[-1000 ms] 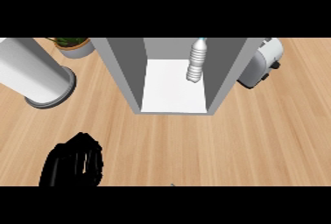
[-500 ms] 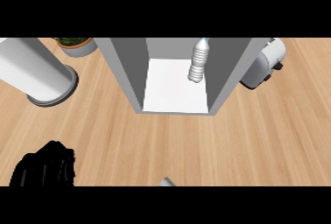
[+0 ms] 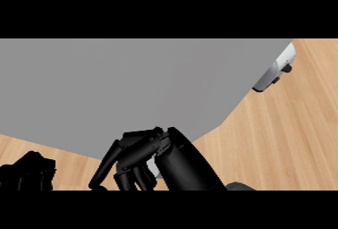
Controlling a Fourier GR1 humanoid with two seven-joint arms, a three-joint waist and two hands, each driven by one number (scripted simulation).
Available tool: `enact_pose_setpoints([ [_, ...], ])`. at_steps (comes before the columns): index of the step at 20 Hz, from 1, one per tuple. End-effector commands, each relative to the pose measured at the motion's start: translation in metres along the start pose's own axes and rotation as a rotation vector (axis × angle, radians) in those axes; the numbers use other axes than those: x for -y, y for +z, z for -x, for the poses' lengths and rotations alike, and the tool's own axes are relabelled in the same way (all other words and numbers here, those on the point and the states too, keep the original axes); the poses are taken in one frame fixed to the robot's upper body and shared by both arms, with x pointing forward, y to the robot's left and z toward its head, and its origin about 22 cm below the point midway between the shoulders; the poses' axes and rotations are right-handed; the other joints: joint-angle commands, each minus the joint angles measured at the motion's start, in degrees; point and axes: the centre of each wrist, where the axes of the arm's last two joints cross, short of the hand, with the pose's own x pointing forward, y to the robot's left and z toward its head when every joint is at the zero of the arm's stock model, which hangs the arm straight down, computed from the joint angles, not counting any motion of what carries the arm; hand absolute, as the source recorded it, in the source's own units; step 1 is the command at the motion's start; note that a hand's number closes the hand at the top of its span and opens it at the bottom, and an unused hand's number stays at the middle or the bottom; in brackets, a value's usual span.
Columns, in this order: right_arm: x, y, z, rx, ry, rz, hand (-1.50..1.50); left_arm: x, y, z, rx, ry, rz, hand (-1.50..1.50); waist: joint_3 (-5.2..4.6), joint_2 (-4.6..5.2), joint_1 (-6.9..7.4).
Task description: Pick up the bottled water, place it into the cabinet and close the cabinet
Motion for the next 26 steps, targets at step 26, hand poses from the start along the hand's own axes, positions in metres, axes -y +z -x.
enact_pose_setpoints([
  [26,0.162,-0.107,0.097,-0.161,-0.079,0.043,1.50,-0.017,-0.003,-0.021,0.022,0.002,0.065,1.50,0.14,1.41,0.64],
])
